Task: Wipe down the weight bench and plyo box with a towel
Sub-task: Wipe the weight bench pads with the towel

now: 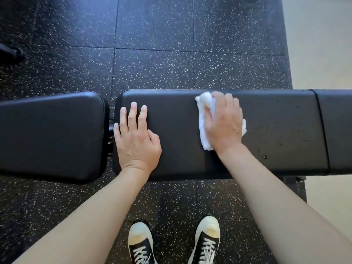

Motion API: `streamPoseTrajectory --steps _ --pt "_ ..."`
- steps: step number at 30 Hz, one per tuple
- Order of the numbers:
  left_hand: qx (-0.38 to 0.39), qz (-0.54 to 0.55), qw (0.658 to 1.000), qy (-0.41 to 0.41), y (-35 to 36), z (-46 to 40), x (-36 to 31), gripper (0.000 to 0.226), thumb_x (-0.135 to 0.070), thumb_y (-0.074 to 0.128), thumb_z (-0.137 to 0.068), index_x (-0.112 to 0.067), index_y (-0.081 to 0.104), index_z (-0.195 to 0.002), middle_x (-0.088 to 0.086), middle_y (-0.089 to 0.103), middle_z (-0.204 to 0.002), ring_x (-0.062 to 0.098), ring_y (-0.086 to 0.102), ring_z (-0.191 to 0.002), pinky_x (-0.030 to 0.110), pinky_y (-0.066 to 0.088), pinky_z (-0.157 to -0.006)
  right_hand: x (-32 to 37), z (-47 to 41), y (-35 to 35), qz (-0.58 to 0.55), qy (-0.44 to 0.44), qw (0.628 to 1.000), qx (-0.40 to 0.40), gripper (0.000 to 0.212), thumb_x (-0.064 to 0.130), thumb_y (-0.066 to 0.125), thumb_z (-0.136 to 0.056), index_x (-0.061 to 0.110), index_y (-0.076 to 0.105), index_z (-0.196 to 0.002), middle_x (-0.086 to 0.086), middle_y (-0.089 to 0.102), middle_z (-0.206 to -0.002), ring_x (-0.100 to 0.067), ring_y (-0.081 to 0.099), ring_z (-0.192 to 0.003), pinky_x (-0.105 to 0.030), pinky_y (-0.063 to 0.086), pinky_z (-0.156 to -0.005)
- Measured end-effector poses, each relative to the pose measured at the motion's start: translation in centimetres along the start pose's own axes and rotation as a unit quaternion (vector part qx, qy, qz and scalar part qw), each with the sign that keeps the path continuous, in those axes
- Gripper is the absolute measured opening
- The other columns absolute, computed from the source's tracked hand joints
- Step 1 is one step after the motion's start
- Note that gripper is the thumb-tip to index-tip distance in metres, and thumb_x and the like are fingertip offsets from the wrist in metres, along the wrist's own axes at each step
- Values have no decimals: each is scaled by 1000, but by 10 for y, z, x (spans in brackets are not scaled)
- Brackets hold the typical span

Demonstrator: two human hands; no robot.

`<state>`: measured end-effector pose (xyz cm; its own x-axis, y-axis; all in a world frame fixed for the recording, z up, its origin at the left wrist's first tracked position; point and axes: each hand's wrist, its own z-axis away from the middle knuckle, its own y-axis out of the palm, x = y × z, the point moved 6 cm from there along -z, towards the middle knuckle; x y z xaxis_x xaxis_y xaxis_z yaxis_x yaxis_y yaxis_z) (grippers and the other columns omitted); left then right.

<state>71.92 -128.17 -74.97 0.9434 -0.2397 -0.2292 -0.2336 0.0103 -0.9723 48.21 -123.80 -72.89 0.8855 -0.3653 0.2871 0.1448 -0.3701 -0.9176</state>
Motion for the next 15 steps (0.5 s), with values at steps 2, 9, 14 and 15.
streamPoseTrajectory --steps 2,9,14,15 --pt "-4 2 1000 1 0 1 0 68 -25 42 -92 -19 39 -160 5 29 -172 33 21 -160 60 27 -124 1 -20 13 -12 41 999 4 36 39 46 -99 8 62 -105 -12 60 -97 -36 55 -85 -45 44 -69" --pt "-4 1 1000 3 0 -1 2 68 -26 42 -92 -18 39 -160 6 29 -172 34 22 -160 61 27 -123 9 53 -11 -63 16 998 26 35 44 59 -102 13 57 -87 -3 57 -83 -26 50 -73 -38 39 -62" --pt "-1 3 1000 1 0 0 0 68 -27 40 -93 -19 38 -160 5 28 -172 33 21 -160 59 26 -124 -1 103 -35 -65 -14 997 42 43 42 59 -100 16 46 -69 4 45 -67 -20 42 -61 -34 32 -51" --pt "-1 3 1000 -2 0 0 0 68 -27 40 -92 -19 38 -160 5 28 -172 33 21 -160 59 26 -124 -1 99 -34 -56 -22 998 35 46 43 58 -101 16 43 -67 3 43 -65 -20 40 -60 -34 31 -50"
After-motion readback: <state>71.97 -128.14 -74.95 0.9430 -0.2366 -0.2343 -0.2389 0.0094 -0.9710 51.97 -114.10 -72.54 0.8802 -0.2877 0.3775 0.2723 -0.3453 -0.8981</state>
